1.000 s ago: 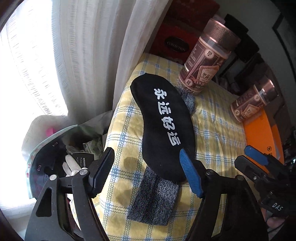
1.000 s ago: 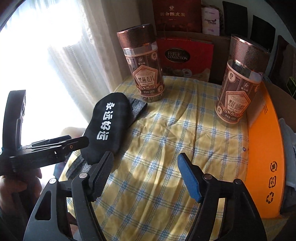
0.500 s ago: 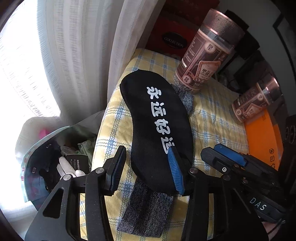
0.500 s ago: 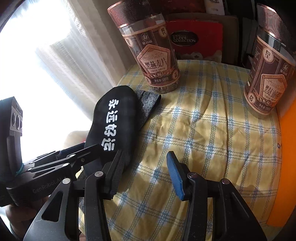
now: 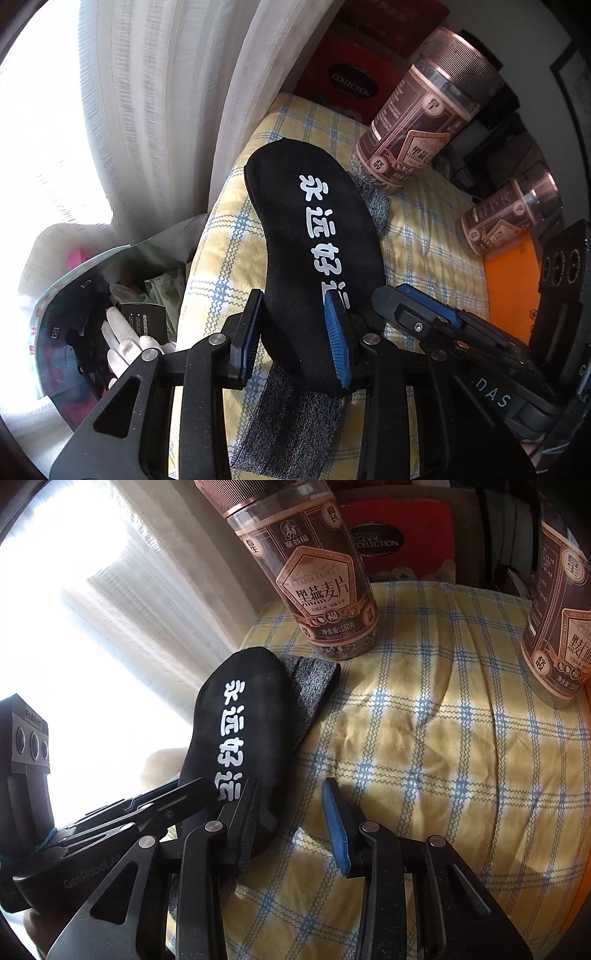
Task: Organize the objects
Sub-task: 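Close both tools together on the black eye mask's edge, then lift the black eye mask with both tools and carry it over the box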
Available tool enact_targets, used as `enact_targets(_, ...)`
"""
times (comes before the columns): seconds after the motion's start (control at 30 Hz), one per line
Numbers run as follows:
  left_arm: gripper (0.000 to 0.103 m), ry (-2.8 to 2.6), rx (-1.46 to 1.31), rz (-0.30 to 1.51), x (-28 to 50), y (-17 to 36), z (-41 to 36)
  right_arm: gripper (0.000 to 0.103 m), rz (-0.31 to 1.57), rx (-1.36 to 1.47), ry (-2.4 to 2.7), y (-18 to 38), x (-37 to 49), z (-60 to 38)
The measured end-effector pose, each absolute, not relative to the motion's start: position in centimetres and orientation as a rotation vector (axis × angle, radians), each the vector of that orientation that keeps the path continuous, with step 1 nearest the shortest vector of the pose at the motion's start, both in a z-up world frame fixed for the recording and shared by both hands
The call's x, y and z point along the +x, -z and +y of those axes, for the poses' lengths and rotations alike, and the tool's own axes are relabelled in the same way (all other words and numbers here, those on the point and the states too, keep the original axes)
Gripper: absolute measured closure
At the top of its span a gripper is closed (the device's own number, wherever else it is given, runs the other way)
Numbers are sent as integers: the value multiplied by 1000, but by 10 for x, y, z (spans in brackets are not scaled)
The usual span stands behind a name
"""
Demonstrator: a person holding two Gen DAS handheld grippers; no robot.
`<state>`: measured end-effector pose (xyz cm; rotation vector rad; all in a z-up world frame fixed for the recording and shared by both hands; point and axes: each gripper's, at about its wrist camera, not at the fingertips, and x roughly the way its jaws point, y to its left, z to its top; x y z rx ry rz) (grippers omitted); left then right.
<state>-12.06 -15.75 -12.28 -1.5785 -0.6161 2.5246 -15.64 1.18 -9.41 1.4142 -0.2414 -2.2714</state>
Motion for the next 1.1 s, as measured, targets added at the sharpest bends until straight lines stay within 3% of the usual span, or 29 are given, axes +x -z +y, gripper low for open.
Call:
enact_targets(0.13,76,-2527,-1559,-598,-120,121,-156,70,-244,1406,2250,93,-157,7)
enact_targets(0.2,79,-2536,-1539,-590,-118,118,-155,91,-272,1416,2205,95,-157,5)
enact_targets(0.3,83,-2559,-1509,-571,-116,111,-153,95,-256,1393,2223,92,-153,3)
enact_targets(1.1,85,-2573,-1212,-436,-77,19,-100,97,-210,1160,2364,-3,-92,68)
